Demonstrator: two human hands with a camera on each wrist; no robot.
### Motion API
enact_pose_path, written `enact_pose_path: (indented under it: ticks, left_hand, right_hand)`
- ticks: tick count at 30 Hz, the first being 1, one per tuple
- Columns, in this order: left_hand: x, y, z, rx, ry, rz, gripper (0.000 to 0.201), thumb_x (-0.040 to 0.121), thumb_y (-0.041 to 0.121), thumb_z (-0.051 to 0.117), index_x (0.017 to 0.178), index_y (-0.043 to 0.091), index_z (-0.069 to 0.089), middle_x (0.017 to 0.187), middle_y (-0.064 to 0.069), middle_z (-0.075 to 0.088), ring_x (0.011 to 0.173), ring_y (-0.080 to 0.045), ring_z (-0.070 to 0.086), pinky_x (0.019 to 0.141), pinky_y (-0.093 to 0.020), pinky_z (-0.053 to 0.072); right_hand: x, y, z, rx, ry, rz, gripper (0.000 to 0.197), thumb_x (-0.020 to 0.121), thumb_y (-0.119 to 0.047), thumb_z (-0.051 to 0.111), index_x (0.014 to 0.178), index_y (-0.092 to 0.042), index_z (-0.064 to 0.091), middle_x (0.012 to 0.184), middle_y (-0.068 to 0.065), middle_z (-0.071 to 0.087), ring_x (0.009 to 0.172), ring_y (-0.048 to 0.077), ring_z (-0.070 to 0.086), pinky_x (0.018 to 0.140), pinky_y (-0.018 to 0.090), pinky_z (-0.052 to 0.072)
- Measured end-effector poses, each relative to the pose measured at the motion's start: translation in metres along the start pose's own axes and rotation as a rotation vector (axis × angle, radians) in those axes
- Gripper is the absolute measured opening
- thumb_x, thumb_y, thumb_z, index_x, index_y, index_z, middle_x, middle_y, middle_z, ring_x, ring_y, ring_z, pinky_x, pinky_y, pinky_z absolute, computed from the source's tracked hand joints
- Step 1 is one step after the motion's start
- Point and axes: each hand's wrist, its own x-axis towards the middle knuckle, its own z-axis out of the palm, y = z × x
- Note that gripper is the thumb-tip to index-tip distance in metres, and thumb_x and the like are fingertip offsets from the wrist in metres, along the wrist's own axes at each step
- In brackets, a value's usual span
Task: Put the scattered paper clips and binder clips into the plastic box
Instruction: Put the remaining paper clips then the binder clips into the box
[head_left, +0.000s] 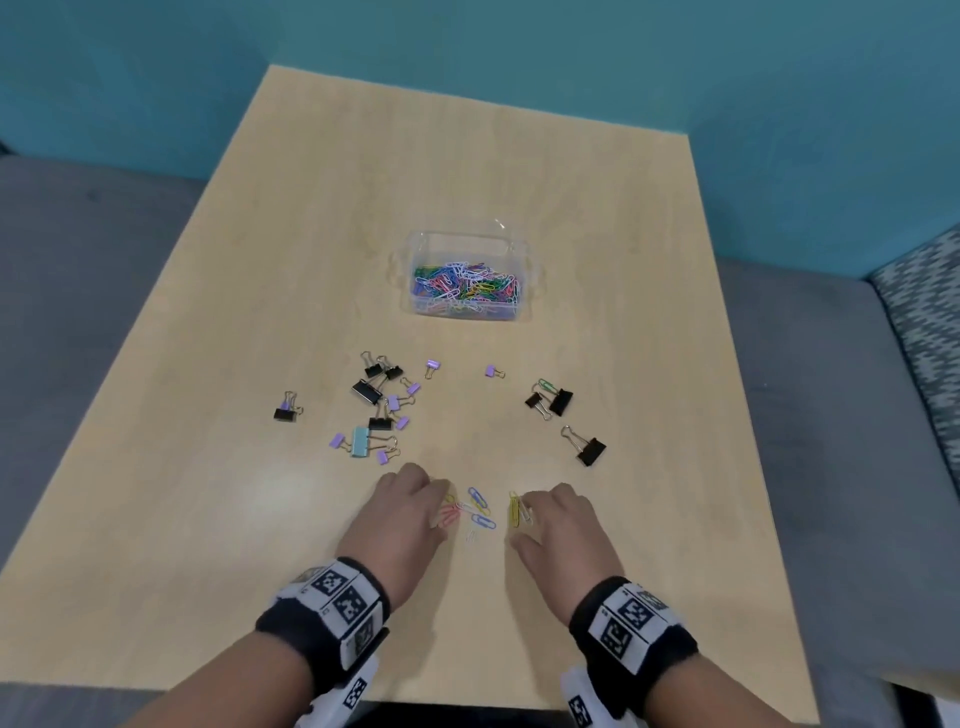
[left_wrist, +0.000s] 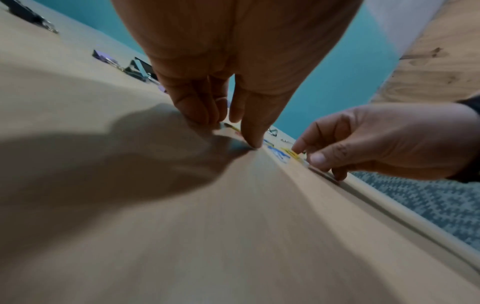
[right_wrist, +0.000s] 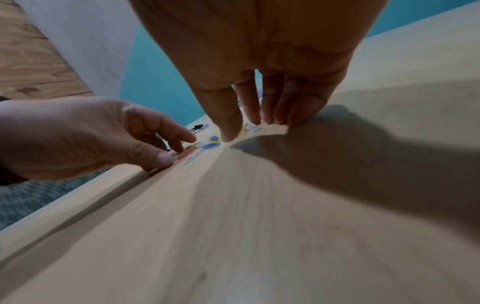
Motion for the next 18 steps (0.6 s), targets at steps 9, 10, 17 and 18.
enact_pose_path:
  ticks: [9,10,17,18]
  left_hand:
    - [0.018,0.006,0.005,0.087,0.01,-0.025,0.005,0.091,0.019,0.053,0.087,0.015,0.053,0.092,-0.001,0.047,0.086,-0.023,0.048,0.069,-0.036,0.042]
    - [0.019,0.006,0.004,0.101,0.0,-0.021,0.006,0.091,0.018,0.052,0.087,0.015,0.052,0.093,-0.001,0.046,0.086,-0.023,0.048,0.07,-0.036,0.042]
    - [0.028,0.011,0.001,0.17,-0.063,-0.011,0.021,0.087,0.009,0.055,0.08,0.021,0.039,0.096,-0.001,0.043,0.081,-0.016,0.036,0.069,-0.032,0.042]
    - [0.029,0.014,0.0,0.181,-0.07,-0.008,0.021,0.086,0.007,0.053,0.08,0.02,0.038,0.097,-0.002,0.044,0.08,-0.016,0.035,0.068,-0.031,0.039]
  right_hand:
    - [0.021,-0.02,0.003,0.003,0.0,0.072,0.005,0.089,-0.014,0.048,0.086,-0.018,0.047,0.096,0.003,0.047,0.088,0.023,0.039,0.07,0.031,0.029]
    - [0.022,-0.021,0.003,-0.002,-0.012,0.076,0.009,0.089,-0.013,0.048,0.083,-0.019,0.044,0.093,0.002,0.045,0.086,0.022,0.037,0.07,0.031,0.029]
    - [0.027,-0.025,0.0,-0.143,-0.089,0.03,0.02,0.085,-0.003,0.043,0.085,-0.021,0.037,0.092,0.002,0.042,0.083,0.02,0.033,0.068,0.029,0.028]
    - [0.027,-0.026,0.0,-0.162,-0.095,0.009,0.022,0.084,-0.001,0.042,0.086,-0.021,0.035,0.094,0.004,0.045,0.082,0.02,0.033,0.067,0.029,0.027]
